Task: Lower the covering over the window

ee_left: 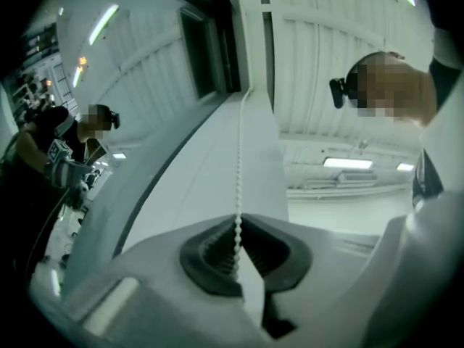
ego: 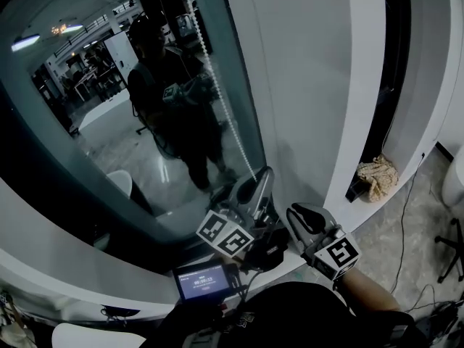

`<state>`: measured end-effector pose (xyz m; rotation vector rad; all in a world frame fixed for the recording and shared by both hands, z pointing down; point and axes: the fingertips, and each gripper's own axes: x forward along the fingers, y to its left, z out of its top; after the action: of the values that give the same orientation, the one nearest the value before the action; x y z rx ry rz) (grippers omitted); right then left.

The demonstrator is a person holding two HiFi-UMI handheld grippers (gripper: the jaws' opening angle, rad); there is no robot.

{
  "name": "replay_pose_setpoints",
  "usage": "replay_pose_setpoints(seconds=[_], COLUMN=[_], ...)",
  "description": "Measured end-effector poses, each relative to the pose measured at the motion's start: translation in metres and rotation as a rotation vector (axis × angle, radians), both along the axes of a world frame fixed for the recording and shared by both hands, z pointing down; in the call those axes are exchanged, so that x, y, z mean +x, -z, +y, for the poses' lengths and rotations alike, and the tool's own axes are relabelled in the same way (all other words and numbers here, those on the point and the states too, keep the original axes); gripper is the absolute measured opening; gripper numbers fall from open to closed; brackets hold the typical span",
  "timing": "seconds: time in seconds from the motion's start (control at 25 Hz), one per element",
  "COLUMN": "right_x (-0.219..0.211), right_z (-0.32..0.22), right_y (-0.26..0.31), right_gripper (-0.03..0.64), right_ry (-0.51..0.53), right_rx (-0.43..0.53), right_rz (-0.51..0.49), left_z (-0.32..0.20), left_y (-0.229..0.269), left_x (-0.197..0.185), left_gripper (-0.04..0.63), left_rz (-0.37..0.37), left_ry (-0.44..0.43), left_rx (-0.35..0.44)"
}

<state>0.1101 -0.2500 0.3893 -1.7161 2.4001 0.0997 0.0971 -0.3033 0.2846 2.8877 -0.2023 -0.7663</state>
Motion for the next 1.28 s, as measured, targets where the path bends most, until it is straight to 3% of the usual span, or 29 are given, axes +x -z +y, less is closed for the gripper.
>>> replay_pose_setpoints(seconds=[0.08,0.16,0.24,0.4,0.48,0.68,0.96,1.04,1.2,1.28], right_x=[-0.004,-0.010,-0.011,0.002,-0.001,-0.021,-0.021,-0.016,-0.016,-0.019], right_z=[0.005,-0.004,-0.025,-0.061,-0.072,-0.079,-0.068,-0.061,-0.058,-0.061], right_y=[0.078,0.150,0.198,0.254,0.271,0.290,0.291,0.288,0.248,0.212], right_gripper=[0.063,0.089,0.132,0.150,0.149,0.020,0.014,0.014,0.014,0.014], right_ry=[0.021,0.054,0.075,0.110,0.148,0.220,0.184,0.139,0.080,0.079], right_rx=[0.156,0.268,0.279,0.253,0.260,0.295,0.426,0.452,0.415,0.366], right_rz=[-0.087,-0.102,-0.119,-0.323,-0.357,-0.303,-0.161,-0.088,0.090,0.127], left_z=[-0.005,-0.007,-0.004,0.003,0.002,0.002,-0.026,-0.031,-0.038,-0.040], left_y=[-0.003,-0.003,-0.001,-0.006,-0.007,-0.012,-0.019,-0.025,-0.029,-0.024], left_x=[-0.005,-0.008,-0.008,-0.009,-0.011,-0.022,-0.042,-0.050,-0.071,-0.080], left_gripper=[-0.003,-0.003,-0.003,-0.003,-0.003,-0.002,0.006,0.058,0.080,0.080], left_rz=[0.007,0.012,0.012,0.000,-0.003,-0.014,0.011,0.019,0.038,0.051], left_ry=[0.002,-0.006,-0.020,-0.048,-0.052,-0.061,0.045,0.080,0.156,0.185], left_rx=[-0.024,-0.030,-0.022,-0.012,-0.007,0.010,-0.028,-0.046,-0.068,-0.059])
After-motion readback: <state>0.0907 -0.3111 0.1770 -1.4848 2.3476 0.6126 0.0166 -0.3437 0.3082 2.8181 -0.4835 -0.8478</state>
